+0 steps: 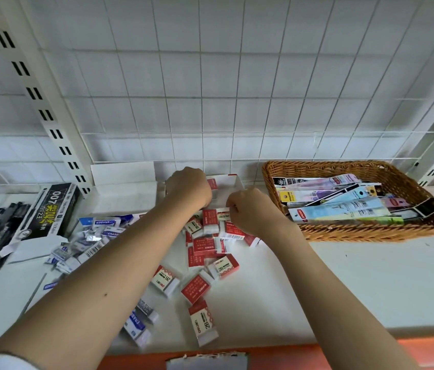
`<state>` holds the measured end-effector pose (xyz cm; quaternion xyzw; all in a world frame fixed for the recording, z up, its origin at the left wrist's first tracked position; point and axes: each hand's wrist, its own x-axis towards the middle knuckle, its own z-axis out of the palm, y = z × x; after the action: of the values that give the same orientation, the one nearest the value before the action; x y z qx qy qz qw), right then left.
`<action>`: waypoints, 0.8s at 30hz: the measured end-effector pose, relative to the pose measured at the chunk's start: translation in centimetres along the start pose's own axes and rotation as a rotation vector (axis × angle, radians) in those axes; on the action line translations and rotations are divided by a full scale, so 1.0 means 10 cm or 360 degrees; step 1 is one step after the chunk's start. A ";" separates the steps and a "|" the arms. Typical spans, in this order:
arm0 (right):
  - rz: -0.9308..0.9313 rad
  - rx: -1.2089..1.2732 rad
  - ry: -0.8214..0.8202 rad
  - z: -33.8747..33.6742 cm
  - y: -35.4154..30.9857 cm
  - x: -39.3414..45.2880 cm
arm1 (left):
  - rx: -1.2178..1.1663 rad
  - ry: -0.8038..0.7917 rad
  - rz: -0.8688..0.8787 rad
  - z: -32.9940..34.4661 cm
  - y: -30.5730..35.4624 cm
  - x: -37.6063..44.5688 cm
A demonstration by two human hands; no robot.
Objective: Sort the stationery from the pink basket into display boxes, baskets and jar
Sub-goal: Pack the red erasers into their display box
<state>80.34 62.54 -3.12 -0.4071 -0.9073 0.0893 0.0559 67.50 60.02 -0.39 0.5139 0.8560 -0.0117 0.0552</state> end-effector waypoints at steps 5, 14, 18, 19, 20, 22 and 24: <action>-0.0006 0.0040 0.0013 0.01 0.03 -0.01 | 0.0185 -0.0032 0.0012 0.01 0.03 0.00; -0.0005 0.0044 -0.0045 0.03 0.06 0.04 | 0.0339 -0.0006 0.0001 0.00 0.00 0.00; -0.0009 0.0064 -0.0066 0.03 0.07 0.04 | 0.0279 -0.0153 -0.0022 -0.08 -0.07 0.01; -0.0012 0.0072 -0.0070 0.03 0.07 0.04 | 0.0277 -0.0167 -0.0021 -0.08 -0.08 0.01; -0.0015 0.0086 -0.0075 0.03 0.08 0.04 | 0.0277 -0.0179 -0.0019 -0.09 -0.08 0.01; -0.0025 0.0098 -0.0084 0.02 0.08 0.03 | 0.0281 -0.0237 -0.0028 -0.09 -0.08 0.03; -0.0031 0.0113 -0.0091 0.02 0.08 0.02 | 0.0267 -0.0299 -0.0044 -0.09 -0.10 0.06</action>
<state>80.72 63.19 -3.43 -0.3931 -0.9087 0.1326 0.0453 66.26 60.12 0.45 0.5014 0.8501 -0.1322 0.0917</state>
